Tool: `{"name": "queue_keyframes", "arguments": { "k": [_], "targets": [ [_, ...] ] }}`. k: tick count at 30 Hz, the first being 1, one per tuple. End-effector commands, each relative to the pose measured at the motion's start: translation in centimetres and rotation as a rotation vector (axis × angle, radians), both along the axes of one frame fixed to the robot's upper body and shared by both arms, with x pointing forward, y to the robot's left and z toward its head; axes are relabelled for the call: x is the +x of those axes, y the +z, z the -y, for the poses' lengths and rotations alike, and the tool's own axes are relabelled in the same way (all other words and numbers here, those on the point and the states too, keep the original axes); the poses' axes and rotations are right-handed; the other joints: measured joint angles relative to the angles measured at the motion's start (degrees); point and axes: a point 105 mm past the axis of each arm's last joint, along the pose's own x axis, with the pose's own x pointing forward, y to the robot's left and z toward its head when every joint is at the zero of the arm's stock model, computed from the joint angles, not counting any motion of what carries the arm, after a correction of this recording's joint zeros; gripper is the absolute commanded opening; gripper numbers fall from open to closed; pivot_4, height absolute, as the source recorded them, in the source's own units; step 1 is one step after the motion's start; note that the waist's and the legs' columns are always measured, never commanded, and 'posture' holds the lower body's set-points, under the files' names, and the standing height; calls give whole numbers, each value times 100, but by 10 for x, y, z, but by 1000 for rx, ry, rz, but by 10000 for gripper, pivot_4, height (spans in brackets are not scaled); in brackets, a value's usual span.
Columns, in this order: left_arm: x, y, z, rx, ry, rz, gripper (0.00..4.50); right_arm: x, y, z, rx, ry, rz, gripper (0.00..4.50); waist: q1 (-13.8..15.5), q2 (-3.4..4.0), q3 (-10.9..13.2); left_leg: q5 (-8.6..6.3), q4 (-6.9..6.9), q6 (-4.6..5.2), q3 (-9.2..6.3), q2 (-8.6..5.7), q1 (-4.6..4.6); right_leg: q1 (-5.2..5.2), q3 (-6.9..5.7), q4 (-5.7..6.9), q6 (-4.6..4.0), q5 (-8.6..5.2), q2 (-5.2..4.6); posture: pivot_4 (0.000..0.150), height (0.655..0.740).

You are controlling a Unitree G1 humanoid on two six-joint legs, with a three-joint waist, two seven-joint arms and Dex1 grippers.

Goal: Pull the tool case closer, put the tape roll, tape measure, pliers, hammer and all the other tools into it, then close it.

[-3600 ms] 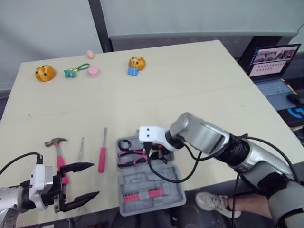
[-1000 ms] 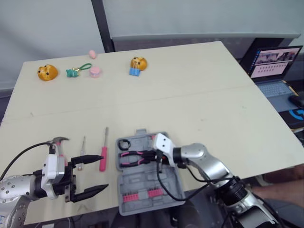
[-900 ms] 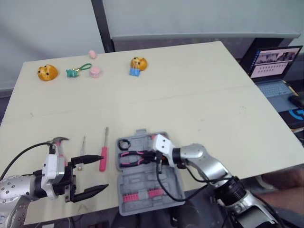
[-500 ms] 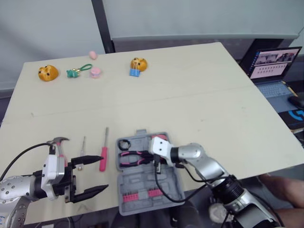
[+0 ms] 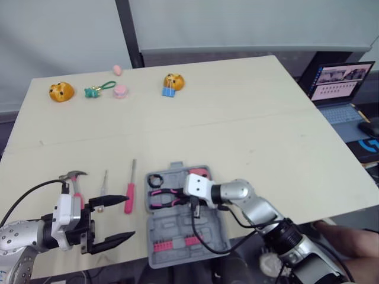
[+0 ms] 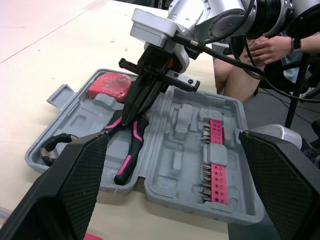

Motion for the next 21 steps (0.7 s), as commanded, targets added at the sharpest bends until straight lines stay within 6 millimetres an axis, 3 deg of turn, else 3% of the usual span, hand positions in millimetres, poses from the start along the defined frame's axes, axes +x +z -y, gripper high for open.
{"name": "queue_keyframes", "arguments": {
  "k": [1, 3, 6, 10, 13, 15, 19, 21],
  "targets": [
    [-2, 3, 5, 1, -16, 29, 45000, -2, -41, 22, -142, -74, -112, 422, 0, 0, -1, 0, 0, 0, 0, 0, 0, 0, 0, 0, 0, 0, 0, 1500, 7400],
    [-1, 3, 6, -1, -17, 30, 45000, -1, -33, 20, -117, -72, -105, 422, 1, 0, -1, 0, 0, 0, -1, 0, 1, 0, 0, 0, 0, 0, 0, 1500, 7400],
    [6, 11, 8, -25, 9, 23, 45000, 1, 4, 23, -50, -74, -64, 422, 22, 3, 1, 0, 2, 0, -6, -1, -4, -1, 0, 0, 0, 0, -1, 1500, 7400],
    [21, 10, 4, 35, 107, -77, 45000, -7, 57, 43, 24, -88, -27, 422, 113, 5, 7, -2, 8, 4, -20, -5, -18, -7, -2, -4, 2, 1, -6, 1500, 7400],
    [30, 11, 3, 67, 143, -130, 45000, -16, 77, 64, 33, -128, -31, 422, 140, 9, 9, -2, 5, 4, -18, -2, -14, -9, -1, -5, 2, 1, 0, 1500, 7400],
    [37, 13, 3, 80, 178, -155, 45000, -24, 86, 83, 38, -190, -55, 422, 148, 10, 10, -2, 0, 3, -17, 2, -13, -9, -3, -3, -1, 0, 4, 1500, 7400],
    [35, 15, 1, 50, 178, -197, 45000, -48, 84, 113, 31, -279, -88, 422, 166, 7, 11, -7, -5, 7, -13, -1, -15, -9, -3, -11, -2, -1, 2, 1500, 7400],
    [31, 9, -3, 70, 174, -219, 39647, -57, 84, 124, 62, -337, -94, 0, 161, 7, 10, -12, -5, 8, -5, -1, -17, -9, -2, -20, -1, -1, 2, 1500, 7400]
  ]
}}
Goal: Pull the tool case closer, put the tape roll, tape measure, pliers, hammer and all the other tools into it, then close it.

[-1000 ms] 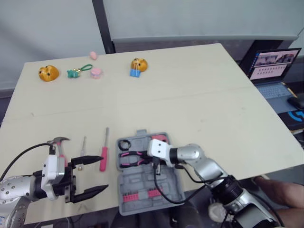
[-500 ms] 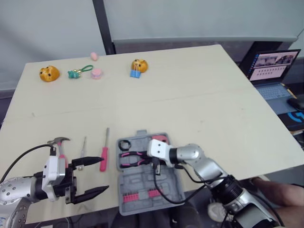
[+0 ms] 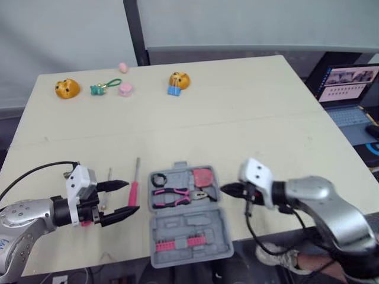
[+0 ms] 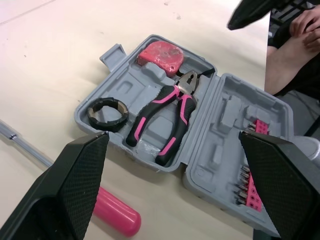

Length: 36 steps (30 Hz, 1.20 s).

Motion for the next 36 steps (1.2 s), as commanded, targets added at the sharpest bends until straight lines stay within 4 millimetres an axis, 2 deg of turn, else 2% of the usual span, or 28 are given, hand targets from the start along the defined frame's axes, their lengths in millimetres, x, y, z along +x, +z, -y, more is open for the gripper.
{"name": "queue_keyframes", "arguments": {
  "k": [1, 6, 8, 9, 13, 17, 23, 31, 36],
  "targets": [
    [-9, -4, -6, 19, -28, -34, 37286, -19, 15, 12, 56, -55, 60, 0, -12, 0, 1, -2, 0, 1, 6, 0, 2, 0, 0, 0, 0, 0, 0, 1500, 7400],
    [-23, -29, -19, 50, -46, -139, 12392, -36, 8, 27, 116, -164, 53, 0, -15, -3, 1, -1, 1, 0, 33, 3, 11, 1, 8, 5, 1, 0, 2, 1500, 7400],
    [-25, -37, -21, 54, -54, -163, 2966, -42, -2, 33, 88, -192, 36, 0, -2, -3, 1, -1, 6, -1, 30, 3, 14, 3, 10, 8, 0, 1, 2, 1500, 7400],
    [-25, -40, -22, 53, -53, -174, 338, -46, -11, 37, 63, -197, 17, 0, 13, -3, 1, -1, 6, 0, 29, 2, 14, 4, 11, 11, 0, 1, 2, 1500, 7400],
    [-22, -58, -23, 122, -50, -177, 338, -57, -37, 51, 4, -233, -36, 0, 29, -10, -3, -2, 6, 1, 27, 0, 13, 4, 13, 7, 0, 2, 1, 1500, 7400],
    [-17, -66, -13, 129, -82, -185, 338, -53, -54, 63, -39, -264, -31, 0, 3, -14, -5, -2, 8, 2, 32, 0, 14, 5, 16, 8, 1, 3, 1, 1500, 7400],
    [0, -71, 4, 164, -92, -129, 338, -46, -76, 70, -99, -249, -78, 0, -9, -12, -5, -2, 7, 1, 33, 1, 15, 2, 16, 14, 1, 2, 2, 1500, 7400],
    [4, -78, 7, 240, -101, -121, 338, -20, -82, 71, -148, -238, -70, 0, -7, -12, -5, -1, 10, 1, 34, 1, 15, 3, 15, 15, 1, 2, 1, 1500, 7400],
    [4, -78, 16, 248, -100, -114, 338, -6, -75, 64, -151, -214, -55, 0, 4, -12, -5, -1, 13, 1, 31, 2, 13, 3, 13, 18, 1, 2, 1, 1500, 7400]
  ]
}}
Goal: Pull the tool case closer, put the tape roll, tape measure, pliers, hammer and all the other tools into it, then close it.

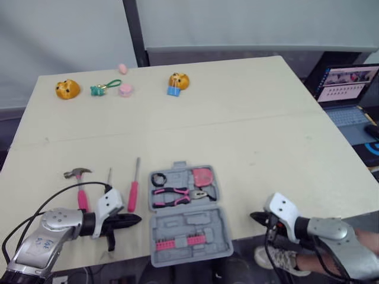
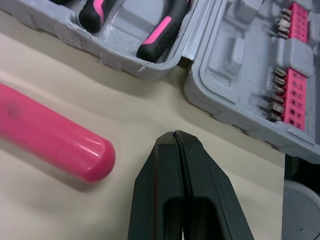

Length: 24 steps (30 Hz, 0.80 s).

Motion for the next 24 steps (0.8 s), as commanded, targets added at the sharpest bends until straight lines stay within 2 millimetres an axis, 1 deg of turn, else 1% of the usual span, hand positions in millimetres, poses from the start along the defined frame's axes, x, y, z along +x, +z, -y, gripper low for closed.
{"name": "queue_keyframes", "arguments": {
  "k": [1, 4, 9, 12, 16, 24],
  "targets": [
    [1, 6, 13, -3, -25, 38, 338, 9, 8, -4, -21, 22, 19, 0, -2, 0, 0, 0, 1, 0, 0, 0, 0, 0, 0, 0, 0, 0, 0, 1500, 7400],
    [4, 6, 18, -8, -24, 50, 338, 17, 13, -13, -24, 49, 31, 0, -6, 0, 0, 0, 3, 0, 0, 0, 0, 0, 1, 2, 1, 1, -1, 1500, 7400],
    [8, 4, 21, -2, -20, 70, 338, 27, 16, -28, -16, 81, 29, 0, -6, 0, 0, 0, 3, 0, -1, 0, -2, -1, -2, 1, 1, 0, 0, 1500, 7400],
    [10, 4, 22, 0, -21, 80, 338, 28, 16, -37, -15, 119, 20, 0, -8, 0, 0, 0, 4, 0, 0, 0, -2, 0, -1, 1, 1, 1, 0, 1500, 7400],
    [12, 3, 27, -12, -28, 79, 338, 31, 18, -55, 14, 163, 17, 0, -12, 0, 0, 0, 5, -1, 0, 0, -2, -1, -2, 2, 1, 1, 0, 1500, 7400],
    [14, -1, 35, -9, -54, 81, 338, 34, 15, -75, 28, 207, 5, 0, -15, 0, 0, 1, 6, -1, 0, -1, -3, -1, -3, 2, 1, 1, 0, 1500, 7400]
  ]
}}
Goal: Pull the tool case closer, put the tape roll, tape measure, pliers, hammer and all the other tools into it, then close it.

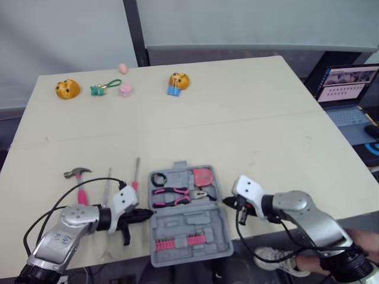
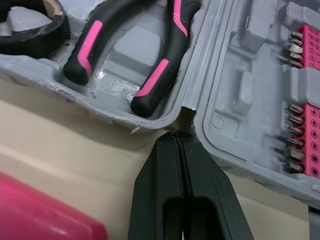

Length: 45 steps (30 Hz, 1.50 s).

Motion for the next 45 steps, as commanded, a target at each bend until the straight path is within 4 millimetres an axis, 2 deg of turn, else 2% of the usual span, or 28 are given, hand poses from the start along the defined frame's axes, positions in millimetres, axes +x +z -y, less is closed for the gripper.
{"name": "queue_keyframes", "arguments": {
  "k": [1, 12, 45],
  "targets": [
    [1, 1, 4, 0, -20, 22, 338, 0, -1, -8, 4, 17, 3, 0, 1, 0, 0, 0, 0, 0, 0, 0, 0, 0, 0, 0, 0, 0, 0, 1500, 7400],
    [3, -2, 12, -1, -33, 43, 338, 1, -5, -18, 19, 27, -1, 0, 3, 0, 0, 1, 2, -1, 0, 0, 1, 0, -1, 3, 0, 0, 0, 1500, 7400],
    [39, 13, 23, -21, 28, 111, 338, 35, -4, -10, -4, -84, 74, 0, -3, 0, -1, 3, 9, -4, -2, -1, 0, 2, -1, 8, 2, 1, 0, 1500, 7400]
  ]
}}
